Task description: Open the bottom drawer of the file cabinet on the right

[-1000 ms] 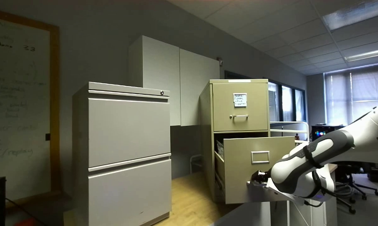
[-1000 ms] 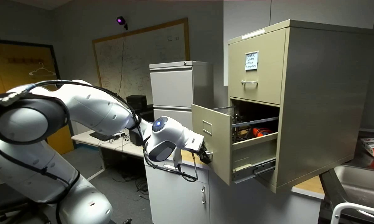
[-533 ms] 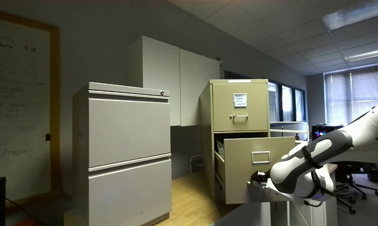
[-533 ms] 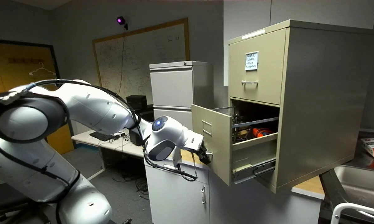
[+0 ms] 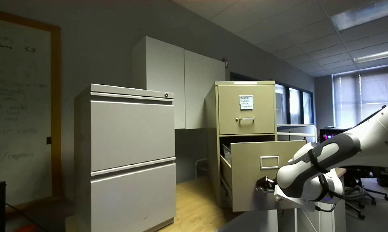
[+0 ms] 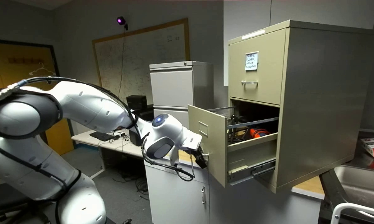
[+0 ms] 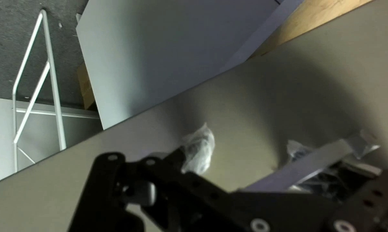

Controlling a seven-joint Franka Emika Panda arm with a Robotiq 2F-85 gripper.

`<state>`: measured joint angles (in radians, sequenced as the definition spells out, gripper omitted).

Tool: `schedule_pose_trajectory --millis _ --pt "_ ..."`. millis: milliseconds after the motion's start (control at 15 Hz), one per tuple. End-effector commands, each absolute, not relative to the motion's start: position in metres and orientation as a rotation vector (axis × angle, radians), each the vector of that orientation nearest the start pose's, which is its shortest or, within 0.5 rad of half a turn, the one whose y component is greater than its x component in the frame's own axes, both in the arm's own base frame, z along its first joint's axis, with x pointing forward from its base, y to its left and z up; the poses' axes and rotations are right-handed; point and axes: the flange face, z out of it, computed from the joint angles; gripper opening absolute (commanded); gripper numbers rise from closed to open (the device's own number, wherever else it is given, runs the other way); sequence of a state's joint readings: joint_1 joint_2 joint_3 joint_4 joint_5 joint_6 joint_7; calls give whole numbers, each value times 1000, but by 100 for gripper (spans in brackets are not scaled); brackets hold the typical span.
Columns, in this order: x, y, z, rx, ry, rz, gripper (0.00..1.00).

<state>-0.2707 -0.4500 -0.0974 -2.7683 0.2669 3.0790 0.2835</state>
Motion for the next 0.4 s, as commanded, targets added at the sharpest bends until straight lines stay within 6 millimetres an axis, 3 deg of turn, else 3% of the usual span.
schedule_pose_trajectory --millis 0,133,333 --pt "360 -125 412 -2675 1190 -919 100" --pt "373 -127 429 -2717 1242 -922 100" --pt "356 -108 440 -2794 1282 -934 100"
